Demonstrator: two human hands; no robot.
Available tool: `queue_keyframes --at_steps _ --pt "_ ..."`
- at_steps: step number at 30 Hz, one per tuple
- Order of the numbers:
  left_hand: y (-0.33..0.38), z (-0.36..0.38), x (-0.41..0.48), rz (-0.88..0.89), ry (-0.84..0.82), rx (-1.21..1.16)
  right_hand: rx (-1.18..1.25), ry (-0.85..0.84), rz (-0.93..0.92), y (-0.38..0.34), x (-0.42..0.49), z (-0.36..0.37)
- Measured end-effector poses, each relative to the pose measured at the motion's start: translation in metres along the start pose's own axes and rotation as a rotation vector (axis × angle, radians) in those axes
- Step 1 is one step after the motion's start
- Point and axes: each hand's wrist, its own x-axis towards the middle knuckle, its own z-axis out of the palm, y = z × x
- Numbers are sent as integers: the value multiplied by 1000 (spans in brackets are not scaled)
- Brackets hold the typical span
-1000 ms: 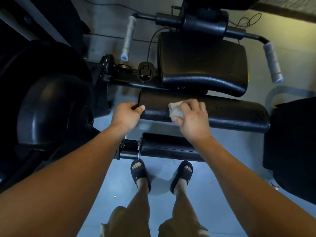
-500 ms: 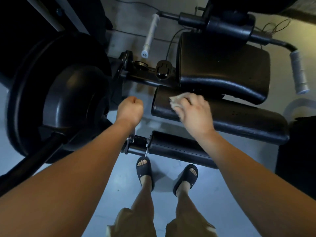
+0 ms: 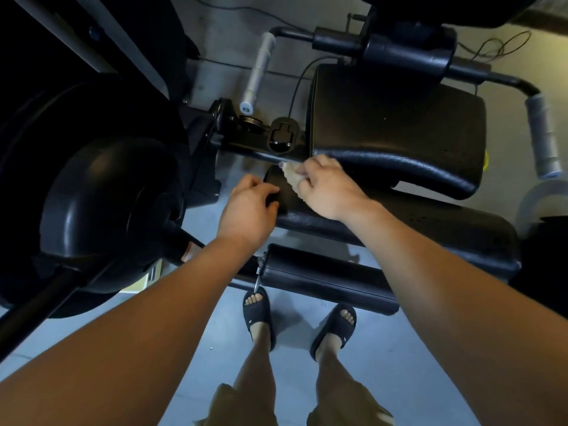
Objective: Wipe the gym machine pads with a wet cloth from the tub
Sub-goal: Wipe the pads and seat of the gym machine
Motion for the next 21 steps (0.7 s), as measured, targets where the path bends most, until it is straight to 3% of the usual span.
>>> queue_keyframes --at_steps 3,8,15,21 --pt "7 1 4 65 1 86 -125 14 31 15 -4 -3" --pt "10 -4 12 72 -41 67 -38 31 -32 -4 13 3" --pt "7 -2 19 50 -44 70 -138 -173 26 -26 51 14" --pt "25 -9 28 13 -145 264 -240 -92 -34 6 28 2"
